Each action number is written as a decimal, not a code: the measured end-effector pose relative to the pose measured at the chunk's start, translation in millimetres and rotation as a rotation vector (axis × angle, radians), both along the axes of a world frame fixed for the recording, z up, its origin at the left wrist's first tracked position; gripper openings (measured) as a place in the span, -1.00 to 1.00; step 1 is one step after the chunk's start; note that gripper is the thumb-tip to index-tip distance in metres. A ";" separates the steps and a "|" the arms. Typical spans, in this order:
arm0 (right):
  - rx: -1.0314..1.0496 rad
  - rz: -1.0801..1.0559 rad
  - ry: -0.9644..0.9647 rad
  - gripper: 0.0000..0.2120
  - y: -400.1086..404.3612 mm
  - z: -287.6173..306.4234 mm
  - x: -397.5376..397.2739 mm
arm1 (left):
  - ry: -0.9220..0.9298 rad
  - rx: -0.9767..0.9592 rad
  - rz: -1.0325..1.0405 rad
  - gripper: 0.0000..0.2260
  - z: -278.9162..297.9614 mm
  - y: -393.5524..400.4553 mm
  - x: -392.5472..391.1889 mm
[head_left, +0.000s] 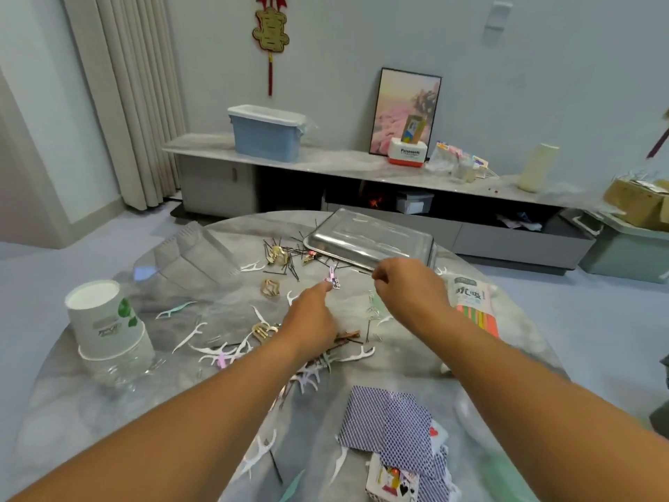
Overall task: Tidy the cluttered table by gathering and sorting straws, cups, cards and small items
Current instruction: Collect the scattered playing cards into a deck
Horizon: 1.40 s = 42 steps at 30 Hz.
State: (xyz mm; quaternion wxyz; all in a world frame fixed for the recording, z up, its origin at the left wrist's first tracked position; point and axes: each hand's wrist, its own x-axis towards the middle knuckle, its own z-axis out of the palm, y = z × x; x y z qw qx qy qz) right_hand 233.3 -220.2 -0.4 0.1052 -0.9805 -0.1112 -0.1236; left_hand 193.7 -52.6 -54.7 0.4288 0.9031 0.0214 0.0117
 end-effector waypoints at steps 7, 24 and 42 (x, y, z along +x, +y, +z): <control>-0.308 0.040 -0.005 -0.84 42.4 -8.6 108.7 | -0.076 0.281 -0.043 -0.57 1.8 4.1 97.1; -0.727 -0.012 0.037 -0.79 81.5 -79.4 188.3 | 0.074 0.582 -0.167 -0.58 -53.0 34.8 170.7; -0.551 0.179 -0.213 -0.75 62.0 -10.4 188.0 | 0.036 -0.805 0.233 -0.74 -15.3 11.5 182.6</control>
